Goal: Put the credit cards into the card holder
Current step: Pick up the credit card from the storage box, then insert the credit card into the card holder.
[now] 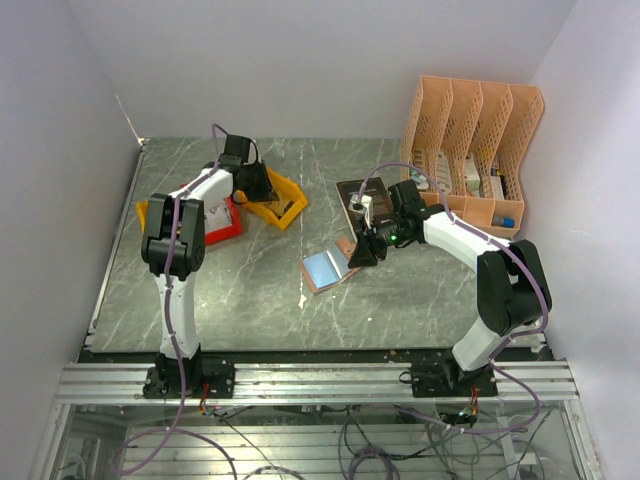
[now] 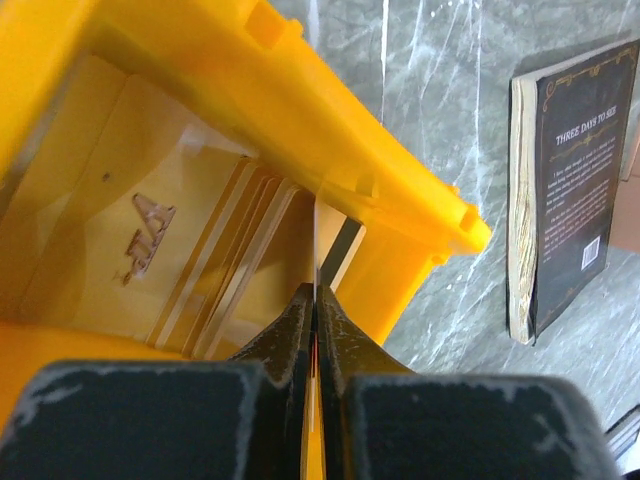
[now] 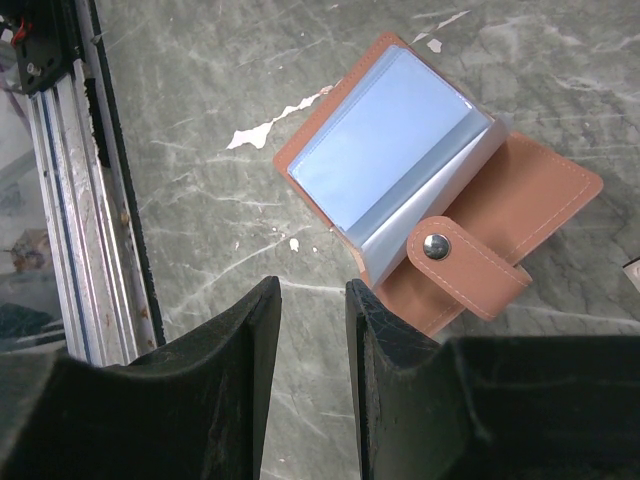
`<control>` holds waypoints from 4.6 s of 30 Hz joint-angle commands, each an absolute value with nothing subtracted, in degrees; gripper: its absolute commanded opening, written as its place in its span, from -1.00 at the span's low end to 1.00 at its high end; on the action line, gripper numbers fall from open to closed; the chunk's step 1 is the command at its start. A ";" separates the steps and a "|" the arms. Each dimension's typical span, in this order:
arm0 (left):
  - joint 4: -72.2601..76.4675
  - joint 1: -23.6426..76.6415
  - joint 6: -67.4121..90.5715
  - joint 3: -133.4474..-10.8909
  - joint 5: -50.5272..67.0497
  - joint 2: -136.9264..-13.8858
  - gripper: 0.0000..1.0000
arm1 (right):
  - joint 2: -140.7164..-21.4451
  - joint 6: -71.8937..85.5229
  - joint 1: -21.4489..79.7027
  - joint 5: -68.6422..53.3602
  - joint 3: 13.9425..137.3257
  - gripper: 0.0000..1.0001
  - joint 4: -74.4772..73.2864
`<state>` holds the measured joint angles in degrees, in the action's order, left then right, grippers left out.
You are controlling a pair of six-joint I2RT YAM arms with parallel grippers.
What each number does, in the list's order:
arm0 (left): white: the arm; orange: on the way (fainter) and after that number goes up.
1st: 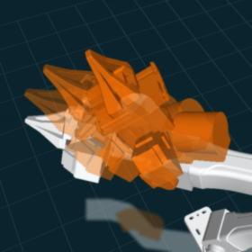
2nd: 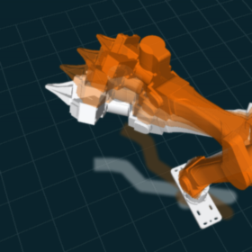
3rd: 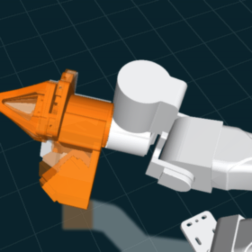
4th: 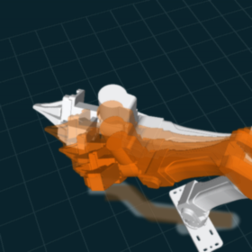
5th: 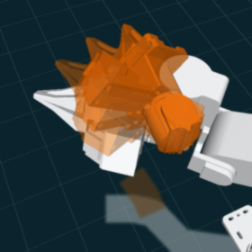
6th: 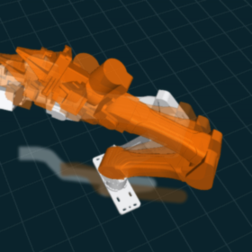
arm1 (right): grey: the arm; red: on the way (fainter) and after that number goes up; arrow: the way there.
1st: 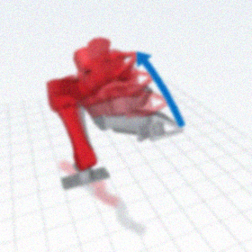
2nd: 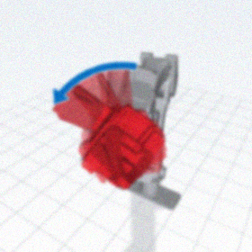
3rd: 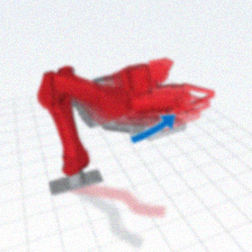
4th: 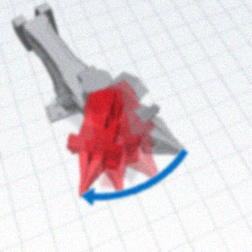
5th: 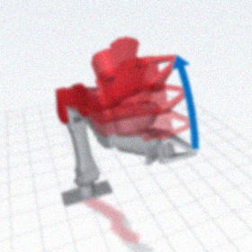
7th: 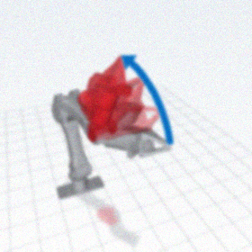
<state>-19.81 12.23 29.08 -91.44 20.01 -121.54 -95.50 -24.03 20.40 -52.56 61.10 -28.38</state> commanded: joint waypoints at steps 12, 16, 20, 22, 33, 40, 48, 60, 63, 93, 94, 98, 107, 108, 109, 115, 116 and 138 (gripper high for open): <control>-23.42 14.27 23.95 -95.85 23.94 -125.95 -0.46 | -94.22 -24.53 19.88 -53.27 62.58 -0.35 -28.84; -25.34 14.58 23.20 -97.29 23.21 -127.35 -0.44 | -94.20 -24.57 19.90 -53.26 62.53 -0.35 -28.78; -27.62 15.00 21.78 -98.66 21.28 -128.22 -0.48 | -94.18 -24.53 19.85 -53.31 62.52 -0.35 -28.87; -28.11 15.12 21.30 -99.08 20.82 -128.04 -0.67 | -94.21 -24.57 19.83 -53.35 62.57 -0.35 -28.88; -30.12 15.20 17.61 -103.08 11.37 -119.08 -0.86 | -94.47 -25.59 19.86 -54.55 62.76 -0.35 -29.78; -30.61 15.18 15.70 -98.14 9.15 -111.09 -0.86 | -93.50 -26.96 19.78 -55.72 62.75 -0.33 -30.43; -9.02 15.74 23.95 -71.93 24.07 -89.28 -0.86 | -89.65 -30.78 18.89 -57.03 62.85 -0.31 -32.09; 38.85 19.52 44.70 -38.48 33.78 -67.04 -0.86 | -82.02 -26.70 18.51 -60.21 68.57 0.58 -25.54; 46.86 21.40 45.98 -33.59 32.67 -63.84 -0.86 | -87.00 -18.88 18.50 -69.39 73.64 0.99 -23.40; 80.37 35.94 51.41 -23.11 21.44 -70.50 -0.86 | -85.07 29.09 17.87 -79.41 59.00 0.91 23.87; 80.29 36.48 51.15 -23.15 21.17 -70.63 -0.86 | -84.93 28.50 17.67 -79.26 59.25 0.89 22.77; 78.41 38.11 49.63 -23.85 20.22 -70.69 -0.87 | -84.34 33.82 17.13 -77.70 58.11 0.76 25.71; 75.85 40.59 47.46 -24.88 19.28 -70.50 -0.86 | -84.31 40.21 17.18 -77.33 57.77 0.42 29.31; 75.72 40.68 47.42 -25.03 19.35 -70.68 -0.86 | -84.26 40.71 17.52 -77.34 57.75 0.36 29.98; 75.76 40.76 47.44 -25.11 19.29 -70.86 -0.86 | -84.10 40.72 17.82 -77.34 57.06 0.31 30.04; 76.41 40.98 48.13 -25.62 19.67 -72.83 -0.86 | -83.65 37.34 19.83 -78.14 57.13 0.10 25.32; 76.64 41.04 48.32 -25.78 19.81 -73.24 -0.86 | -83.86 37.01 20.11 -78.20 58.62 0.07 24.68; 76.28 41.22 47.32 -24.67 17.99 -72.69 -0.86 | -81.57 39.37 15.24 -79.52 57.11 0.16 27.92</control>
